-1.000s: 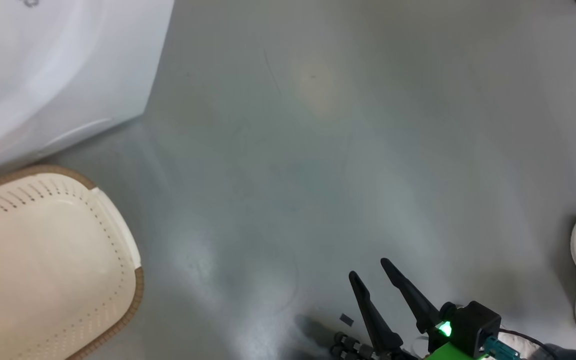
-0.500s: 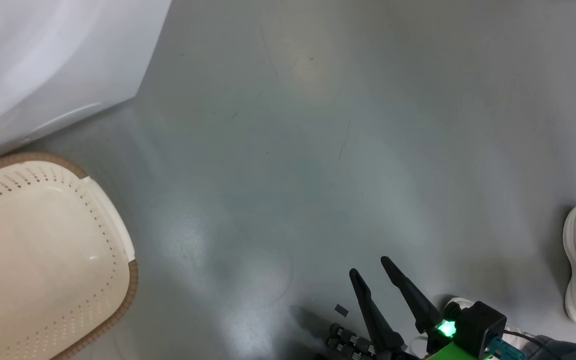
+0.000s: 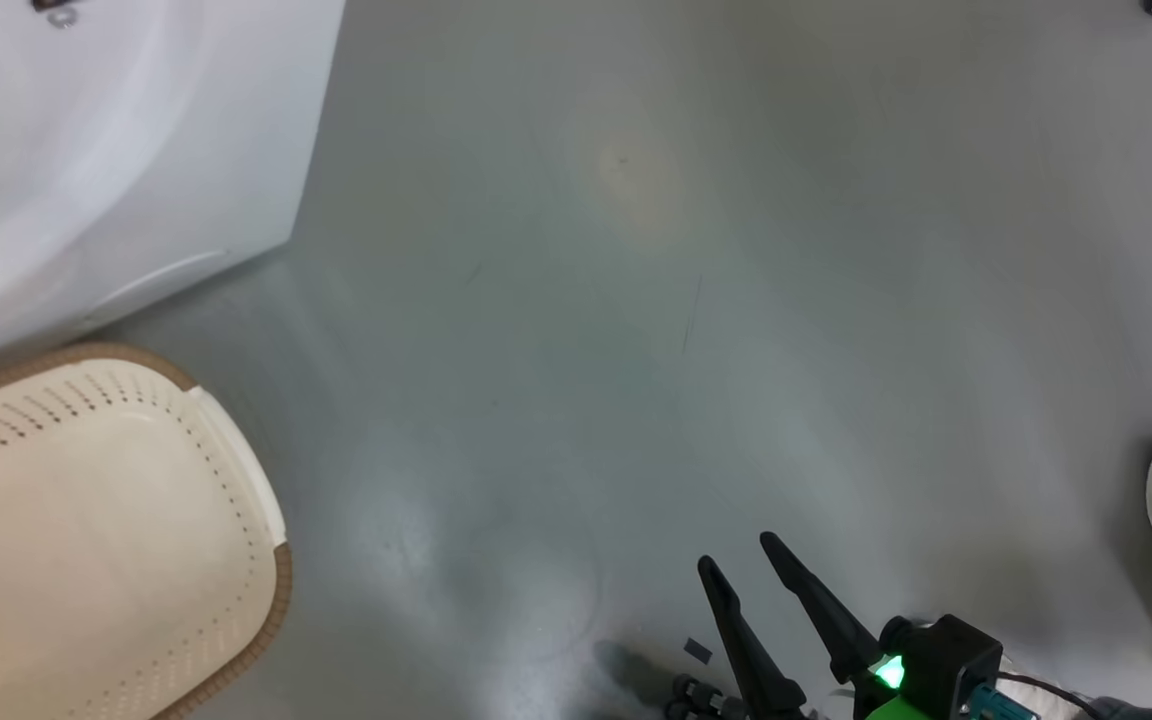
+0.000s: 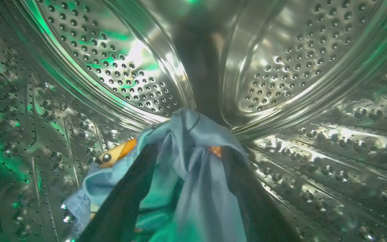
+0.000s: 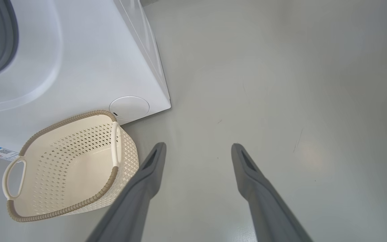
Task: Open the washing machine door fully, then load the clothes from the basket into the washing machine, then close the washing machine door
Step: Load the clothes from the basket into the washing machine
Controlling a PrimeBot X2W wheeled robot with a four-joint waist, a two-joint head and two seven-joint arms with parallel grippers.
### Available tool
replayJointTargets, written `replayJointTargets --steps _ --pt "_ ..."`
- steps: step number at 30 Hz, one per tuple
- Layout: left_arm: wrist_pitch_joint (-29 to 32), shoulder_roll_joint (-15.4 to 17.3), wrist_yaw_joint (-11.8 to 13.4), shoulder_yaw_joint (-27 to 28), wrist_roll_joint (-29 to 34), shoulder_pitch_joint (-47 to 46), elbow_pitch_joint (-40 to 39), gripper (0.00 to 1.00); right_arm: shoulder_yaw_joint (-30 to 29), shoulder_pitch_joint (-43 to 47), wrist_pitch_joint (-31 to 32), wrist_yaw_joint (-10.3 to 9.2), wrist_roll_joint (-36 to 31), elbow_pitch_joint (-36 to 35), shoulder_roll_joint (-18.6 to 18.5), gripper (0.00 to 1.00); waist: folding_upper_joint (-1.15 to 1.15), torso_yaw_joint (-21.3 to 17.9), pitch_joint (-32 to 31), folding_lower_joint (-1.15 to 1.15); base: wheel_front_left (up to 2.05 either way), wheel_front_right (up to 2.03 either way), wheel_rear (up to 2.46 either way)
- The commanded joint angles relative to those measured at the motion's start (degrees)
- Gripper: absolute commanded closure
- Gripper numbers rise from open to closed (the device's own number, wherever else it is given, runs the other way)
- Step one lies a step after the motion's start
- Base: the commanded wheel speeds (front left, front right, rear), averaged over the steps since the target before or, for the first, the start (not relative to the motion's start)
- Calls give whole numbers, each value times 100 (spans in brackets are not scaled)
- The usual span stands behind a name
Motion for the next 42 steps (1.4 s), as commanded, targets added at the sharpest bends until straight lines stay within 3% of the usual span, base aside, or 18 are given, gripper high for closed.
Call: replayJointTargets --steps 1,8,13,23,31,42 --pt "-70 101 91 48 -68 156 -68 0 67 179 -69 14 -54 -76 -98 0 0 66 -166 0 0 0 0" --pt "-292 -229 260 250 -349 561 41 0 -87 231 -69 14 -105 -49 -98 0 0 276 -552 0 0 0 0" --pt "-355 -444 241 382 -530 867 13 0 -178 245 -69 14 -170 -7 -98 0 0 451 -795 0 0 0 0" --pt "-380 -915 -52 647 -830 1871 -405 0 -426 213 -69 14 -357 147 -98 0 0 960 -1465 0 0 0 0" --pt "-381 -1324 -322 589 -722 2694 -856 0 -579 133 -69 14 -544 228 -98 0 0 1364 -1835 0 0 0 0" --pt "-382 -1851 -799 697 -566 3979 -2164 0 -1026 -120 -69 14 -772 195 -98 0 0 1976 -2026 0 0 0 0"
